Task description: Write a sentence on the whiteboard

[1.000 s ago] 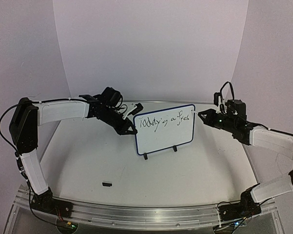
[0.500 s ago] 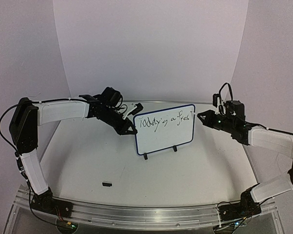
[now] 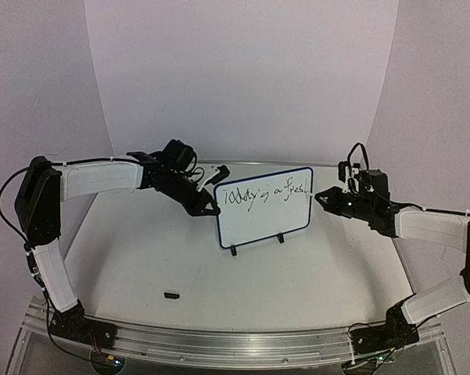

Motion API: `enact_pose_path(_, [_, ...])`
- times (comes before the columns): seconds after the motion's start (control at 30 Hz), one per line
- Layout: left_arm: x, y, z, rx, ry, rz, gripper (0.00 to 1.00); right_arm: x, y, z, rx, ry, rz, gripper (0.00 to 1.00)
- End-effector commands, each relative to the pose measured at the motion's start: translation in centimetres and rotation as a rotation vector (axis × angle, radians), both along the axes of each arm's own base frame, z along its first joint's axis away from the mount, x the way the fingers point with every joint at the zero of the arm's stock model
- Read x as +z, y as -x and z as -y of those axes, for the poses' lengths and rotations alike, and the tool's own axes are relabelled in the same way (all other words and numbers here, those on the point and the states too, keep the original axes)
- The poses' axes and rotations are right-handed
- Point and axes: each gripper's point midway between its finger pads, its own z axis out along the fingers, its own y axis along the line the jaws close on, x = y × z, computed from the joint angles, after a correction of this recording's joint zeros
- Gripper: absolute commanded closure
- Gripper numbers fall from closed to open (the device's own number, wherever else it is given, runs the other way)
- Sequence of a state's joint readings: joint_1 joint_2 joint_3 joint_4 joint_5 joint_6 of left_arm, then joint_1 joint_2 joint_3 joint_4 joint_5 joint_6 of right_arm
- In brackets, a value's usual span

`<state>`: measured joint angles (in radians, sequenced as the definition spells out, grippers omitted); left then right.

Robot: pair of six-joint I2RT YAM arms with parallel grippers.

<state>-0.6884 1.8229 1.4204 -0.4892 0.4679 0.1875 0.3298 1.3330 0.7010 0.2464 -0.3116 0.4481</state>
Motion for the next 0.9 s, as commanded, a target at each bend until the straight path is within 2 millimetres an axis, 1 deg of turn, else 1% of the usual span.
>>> enact_pose_path(0.0, [0.2, -0.7, 0.0, 0.001, -0.029, 0.038, 1.0, 0.0, -0.1, -0.2, 0.009, -0.013, 0.009, 1.0])
enact_pose_path(0.17, [0.1, -0.7, 0.0, 0.001, -0.03, 0.034, 1.0, 0.8, -0.4, -0.2, 0.004, -0.019, 0.026, 1.0])
enact_pose_path(0.5, [0.2, -0.7, 0.0, 0.0, -0.029, 0.036, 1.0, 4.0, -1.2, -0.1, -0.013, -0.032, 0.101, 1.0])
enact_pose_path(0.63, [0.2, -0.7, 0.0, 0.001, -0.029, 0.036, 1.0, 5.0, -1.2, -0.1, -0.012, -0.038, 0.122, 1.0])
enact_pose_path(0.7, [0.2, -0.7, 0.0, 0.0, -0.029, 0.037, 1.0, 5.1, -1.3, 0.0, -0.02, -0.037, 0.127, 1.0])
enact_pose_path(0.87, [0.2, -0.7, -0.1, 0.001, -0.031, 0.035, 1.0, 4.7, -1.4, 0.5, -0.045, -0.021, 0.125, 1.0])
